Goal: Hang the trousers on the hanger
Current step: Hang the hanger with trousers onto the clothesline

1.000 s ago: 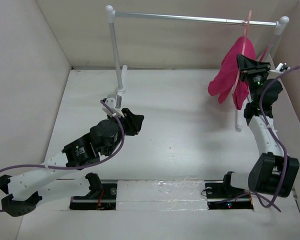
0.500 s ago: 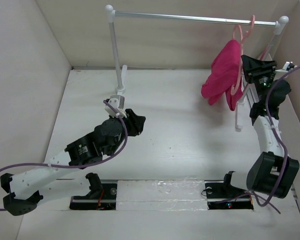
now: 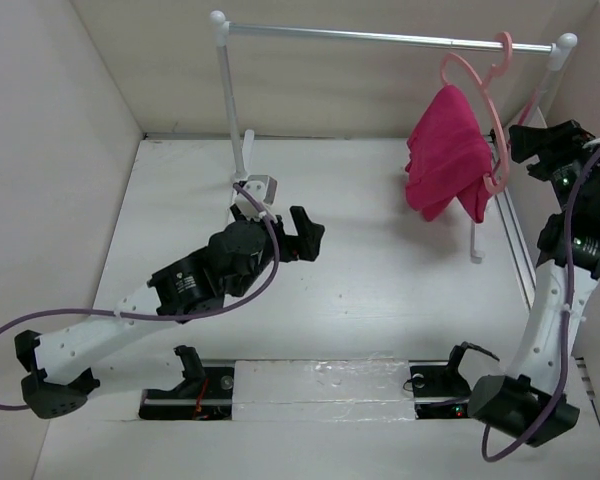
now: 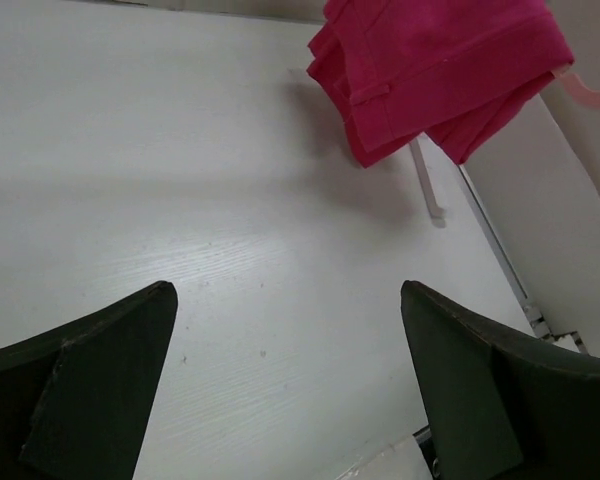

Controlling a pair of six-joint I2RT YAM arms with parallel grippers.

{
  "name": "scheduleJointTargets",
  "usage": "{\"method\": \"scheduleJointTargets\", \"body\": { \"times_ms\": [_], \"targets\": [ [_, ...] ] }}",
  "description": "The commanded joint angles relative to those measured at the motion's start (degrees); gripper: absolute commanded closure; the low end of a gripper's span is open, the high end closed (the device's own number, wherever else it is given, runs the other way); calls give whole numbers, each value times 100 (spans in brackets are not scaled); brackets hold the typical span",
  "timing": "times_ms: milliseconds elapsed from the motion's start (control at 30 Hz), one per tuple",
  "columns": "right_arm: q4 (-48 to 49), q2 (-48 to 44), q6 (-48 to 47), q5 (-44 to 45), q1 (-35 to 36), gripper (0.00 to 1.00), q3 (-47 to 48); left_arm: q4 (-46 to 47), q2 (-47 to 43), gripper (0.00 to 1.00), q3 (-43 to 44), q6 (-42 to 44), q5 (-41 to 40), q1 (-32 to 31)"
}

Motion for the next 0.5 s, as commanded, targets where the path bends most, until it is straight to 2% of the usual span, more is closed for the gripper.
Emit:
{"method": "scheduleJointTargets", "body": {
  "times_ms": [0, 33, 133, 167, 200, 233, 267, 333, 367, 400, 467],
  "targets": [
    [-1685, -553, -1852, 528, -31, 25, 622, 252, 195, 7, 331, 304, 593, -22],
    [-2105, -702, -2039, 661, -31, 28, 614, 235, 369, 7, 366, 304, 726, -22],
    [-2826, -1475, -2699, 1250, -31, 70, 395, -28, 765, 9, 437, 190, 1140, -22],
    [-3064, -1677, -2857, 1399, -31, 92, 185, -81, 793, 10, 428, 59, 1184, -22],
    [-3293, -2088, -3093, 1705, -31, 99, 96, -30, 741, 11, 367, 32, 1272, -22],
    [-4000, -2510, -3270, 2109, 195, 100, -209, 415, 305, 11, -42, 31, 1412, -22],
    [-4007, -2514, -3271, 2113, 197, 100, -212, 419, 301, 11, -46, 31, 1413, -22],
    [-4566, -3180, -3473, 2656, 320, 100, -448, 551, -102, 10, -300, 31, 1369, -22],
    [-5214, -3644, -3674, 3215, 460, 99, -745, 333, -234, 1, -293, 92, 1387, -22],
    [-5220, -3648, -3676, 3220, 461, 99, -748, 331, -235, 1, -292, 93, 1387, -22],
    [-5587, -3797, -3763, 3256, 575, 75, -1097, 130, -227, 1, -292, 76, 1466, -22]
  ]
}}
